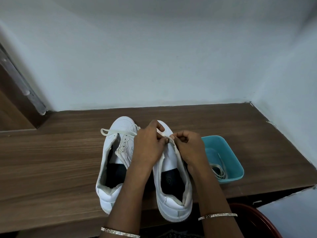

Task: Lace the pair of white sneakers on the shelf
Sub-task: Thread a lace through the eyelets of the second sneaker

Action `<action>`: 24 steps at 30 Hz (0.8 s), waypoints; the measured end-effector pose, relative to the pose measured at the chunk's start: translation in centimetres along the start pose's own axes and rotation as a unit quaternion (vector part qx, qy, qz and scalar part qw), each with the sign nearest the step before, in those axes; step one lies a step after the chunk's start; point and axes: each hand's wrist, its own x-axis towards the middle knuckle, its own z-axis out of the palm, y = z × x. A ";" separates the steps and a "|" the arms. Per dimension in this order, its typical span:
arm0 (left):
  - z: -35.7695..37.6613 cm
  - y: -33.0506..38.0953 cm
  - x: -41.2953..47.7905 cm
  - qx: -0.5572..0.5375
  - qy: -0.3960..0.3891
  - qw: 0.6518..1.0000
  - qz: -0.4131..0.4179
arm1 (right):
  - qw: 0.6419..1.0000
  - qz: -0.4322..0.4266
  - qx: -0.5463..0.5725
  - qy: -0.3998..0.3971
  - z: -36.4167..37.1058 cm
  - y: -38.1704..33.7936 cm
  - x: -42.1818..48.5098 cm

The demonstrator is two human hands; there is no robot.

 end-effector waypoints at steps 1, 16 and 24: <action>-0.2 0.0 0.0 -0.006 0.000 1.000 -0.002 | 1.000 -0.011 -0.019 0.006 0.1 -0.2 0.0; -4.1 -3.1 0.9 0.062 0.164 0.984 0.001 | 0.927 0.055 0.337 0.152 -7.6 -2.4 0.4; -3.7 -2.6 0.3 0.145 0.060 0.988 0.016 | 0.837 -0.017 0.481 0.261 -11.7 -1.1 0.4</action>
